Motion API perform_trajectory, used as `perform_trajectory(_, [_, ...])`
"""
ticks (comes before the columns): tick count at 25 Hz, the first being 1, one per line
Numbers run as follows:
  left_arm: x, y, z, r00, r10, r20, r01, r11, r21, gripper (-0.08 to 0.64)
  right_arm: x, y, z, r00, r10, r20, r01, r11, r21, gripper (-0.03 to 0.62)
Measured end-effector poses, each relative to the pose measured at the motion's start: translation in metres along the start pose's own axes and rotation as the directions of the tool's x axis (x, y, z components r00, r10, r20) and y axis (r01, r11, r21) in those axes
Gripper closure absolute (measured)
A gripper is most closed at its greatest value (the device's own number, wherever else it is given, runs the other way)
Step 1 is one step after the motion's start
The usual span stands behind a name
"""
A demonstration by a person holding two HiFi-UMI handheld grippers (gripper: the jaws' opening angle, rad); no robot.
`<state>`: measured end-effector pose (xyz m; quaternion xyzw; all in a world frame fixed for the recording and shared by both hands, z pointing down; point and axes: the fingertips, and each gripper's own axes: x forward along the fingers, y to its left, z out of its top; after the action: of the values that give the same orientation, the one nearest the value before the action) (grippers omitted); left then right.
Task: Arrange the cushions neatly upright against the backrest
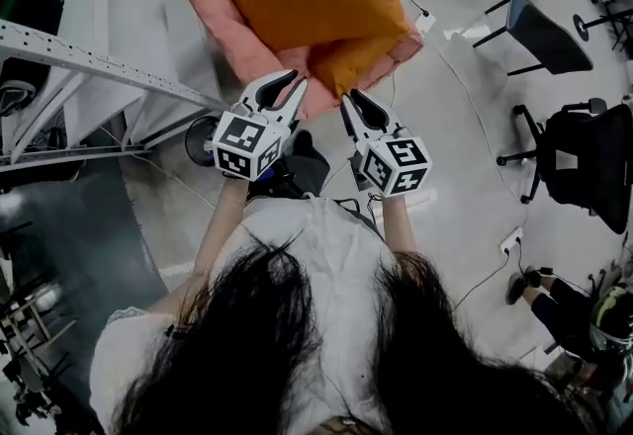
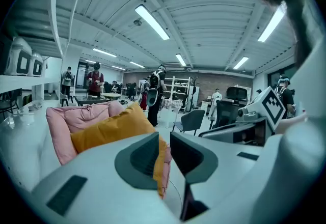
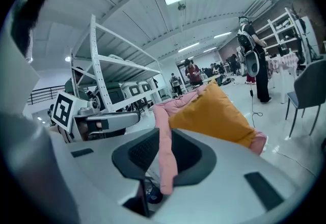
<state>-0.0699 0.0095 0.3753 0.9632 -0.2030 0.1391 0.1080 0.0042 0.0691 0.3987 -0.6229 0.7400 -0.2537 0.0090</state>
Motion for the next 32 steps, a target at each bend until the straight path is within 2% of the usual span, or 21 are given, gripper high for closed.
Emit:
perform_trajectory(8, [0.030, 0.075, 0.015, 1.000, -0.020, -0.010, 0.020, 1.000, 0.013, 0.482, 0.069, -0.017, 0.016, 0.999, -0.041, -0.019, 0.042, 0.997, 0.058, 0.509])
perform_trajectory(13, [0.046, 0.105, 0.021, 0.999, -0.043, -0.008, 0.044, 0.999, 0.016, 0.482, 0.095, -0.028, 0.017, 0.998, -0.065, -0.024, 0.067, 0.993, 0.102, 0.508])
perform_trajectory(23, [0.070, 0.115, 0.019, 0.994, -0.099, -0.039, 0.100, 0.995, 0.026, 0.480, 0.099, -0.061, 0.023, 0.989, -0.150, -0.013, 0.150, 0.977, 0.154, 0.508])
perform_trajectory(28, [0.085, 0.119, 0.016, 0.992, -0.111, -0.056, 0.112, 0.994, 0.015, 0.480, 0.106, -0.081, 0.024, 0.987, -0.159, -0.016, 0.160, 0.975, 0.155, 0.508])
perform_trajectory(32, [0.104, 0.127, 0.016, 0.990, -0.112, -0.091, 0.115, 0.993, 0.036, 0.480, 0.113, -0.110, 0.023, 0.985, -0.169, -0.023, 0.171, 0.968, 0.182, 0.508])
